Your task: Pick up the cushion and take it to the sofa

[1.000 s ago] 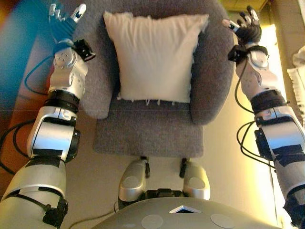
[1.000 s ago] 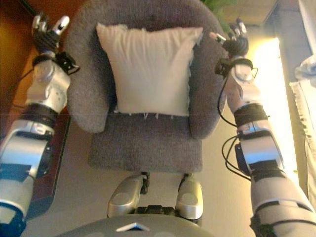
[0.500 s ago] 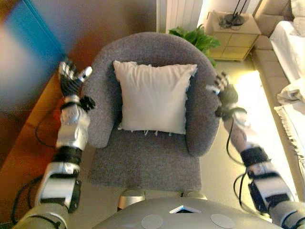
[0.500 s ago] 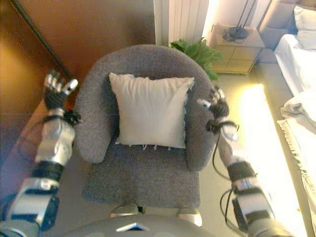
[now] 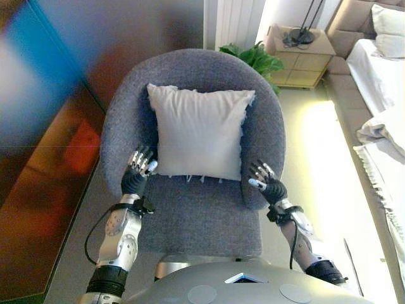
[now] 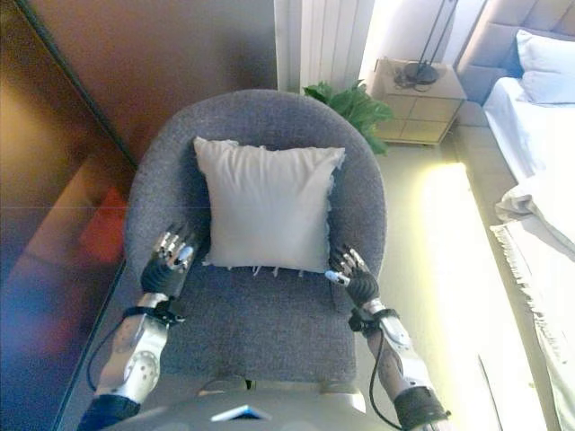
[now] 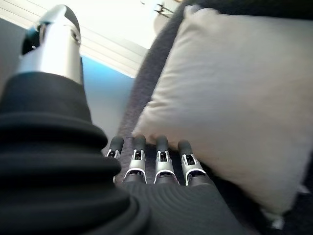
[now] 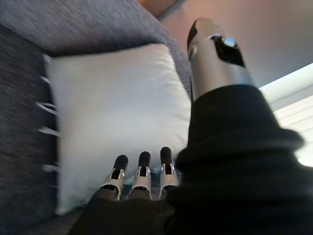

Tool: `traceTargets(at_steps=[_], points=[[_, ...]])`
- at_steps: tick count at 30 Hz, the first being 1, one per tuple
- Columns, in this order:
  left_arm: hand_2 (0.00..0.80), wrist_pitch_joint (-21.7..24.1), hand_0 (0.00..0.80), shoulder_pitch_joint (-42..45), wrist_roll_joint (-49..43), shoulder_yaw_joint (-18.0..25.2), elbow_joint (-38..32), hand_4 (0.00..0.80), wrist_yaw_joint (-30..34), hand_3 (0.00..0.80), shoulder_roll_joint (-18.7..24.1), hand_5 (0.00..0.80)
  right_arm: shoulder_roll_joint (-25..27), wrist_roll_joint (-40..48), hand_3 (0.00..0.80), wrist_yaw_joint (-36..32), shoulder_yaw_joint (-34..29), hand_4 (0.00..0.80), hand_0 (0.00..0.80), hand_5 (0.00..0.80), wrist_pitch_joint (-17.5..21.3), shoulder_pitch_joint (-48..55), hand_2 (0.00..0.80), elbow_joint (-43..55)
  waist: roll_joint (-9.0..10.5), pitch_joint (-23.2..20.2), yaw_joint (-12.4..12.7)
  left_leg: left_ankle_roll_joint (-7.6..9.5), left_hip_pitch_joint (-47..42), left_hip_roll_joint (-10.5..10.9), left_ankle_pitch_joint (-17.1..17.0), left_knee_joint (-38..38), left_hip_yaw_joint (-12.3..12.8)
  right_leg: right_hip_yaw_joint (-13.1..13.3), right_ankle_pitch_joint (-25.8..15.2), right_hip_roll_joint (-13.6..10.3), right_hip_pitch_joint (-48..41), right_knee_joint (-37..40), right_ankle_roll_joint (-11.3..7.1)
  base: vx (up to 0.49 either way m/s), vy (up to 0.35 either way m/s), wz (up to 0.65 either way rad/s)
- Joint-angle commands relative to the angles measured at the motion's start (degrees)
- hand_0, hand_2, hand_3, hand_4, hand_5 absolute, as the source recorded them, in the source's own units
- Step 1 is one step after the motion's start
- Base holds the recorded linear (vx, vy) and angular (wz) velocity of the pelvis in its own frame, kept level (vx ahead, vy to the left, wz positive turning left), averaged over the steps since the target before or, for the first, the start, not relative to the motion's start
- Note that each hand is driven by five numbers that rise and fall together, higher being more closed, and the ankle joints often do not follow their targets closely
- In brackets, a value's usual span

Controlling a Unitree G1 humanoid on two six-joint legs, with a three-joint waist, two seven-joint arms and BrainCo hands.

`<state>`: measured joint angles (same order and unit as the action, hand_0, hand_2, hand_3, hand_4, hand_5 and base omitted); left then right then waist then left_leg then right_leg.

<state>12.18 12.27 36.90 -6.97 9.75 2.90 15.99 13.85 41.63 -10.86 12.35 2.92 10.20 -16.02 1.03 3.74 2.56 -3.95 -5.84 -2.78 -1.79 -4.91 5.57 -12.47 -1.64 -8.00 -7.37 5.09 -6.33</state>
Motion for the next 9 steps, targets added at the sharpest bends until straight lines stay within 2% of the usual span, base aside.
traceTargets(at_steps=[1,3,6,9], points=[[0.000,3.88,0.000,-1.59,-0.29,-3.08,-0.37,0.000,0.17,0.000,1.99,0.000,-0.51,0.93,0.000,1.75,0.85,0.000,0.000,0.000,3.08,-1.79,0.000,1.55,0.23,0.76,1.12,1.82,2.93,1.03,-0.50,1.28,2.03,-1.74,-2.94,1.03,3.32,-0.69,1.01,-0.094,-0.003,-0.01],[0.000,3.26,0.000,-1.45,2.89,-3.76,-0.32,0.000,-0.39,0.000,1.43,0.000,-0.33,-0.81,0.000,3.40,1.82,0.000,0.000,0.000,4.35,-1.48,0.000,1.18,0.06,1.02,0.99,1.89,3.13,1.09,-0.60,1.18,1.94,-1.58,-3.00,1.13,3.59,-0.66,0.98,-0.090,0.004,-0.01],[0.000,4.99,0.000,-2.48,1.44,-5.51,0.79,0.000,-3.00,0.000,1.85,0.000,0.52,-2.93,0.000,4.60,3.34,0.000,0.000,0.000,6.31,-2.70,0.000,0.84,-0.17,1.51,0.86,1.82,3.80,1.12,-0.83,1.38,1.77,-1.55,-3.13,1.22,4.22,-0.79,1.08,-0.091,-0.004,0.00],[0.000,5.12,0.000,-4.34,1.55,-6.38,2.02,0.000,-2.63,0.000,2.38,0.000,1.23,-4.24,0.000,6.14,4.08,0.000,0.000,0.000,7.14,-5.12,0.000,-0.40,-0.46,1.81,0.97,1.67,4.25,1.23,-0.98,1.47,1.43,-1.77,-3.11,1.27,4.45,-0.72,1.20,-0.064,-0.003,0.00]])
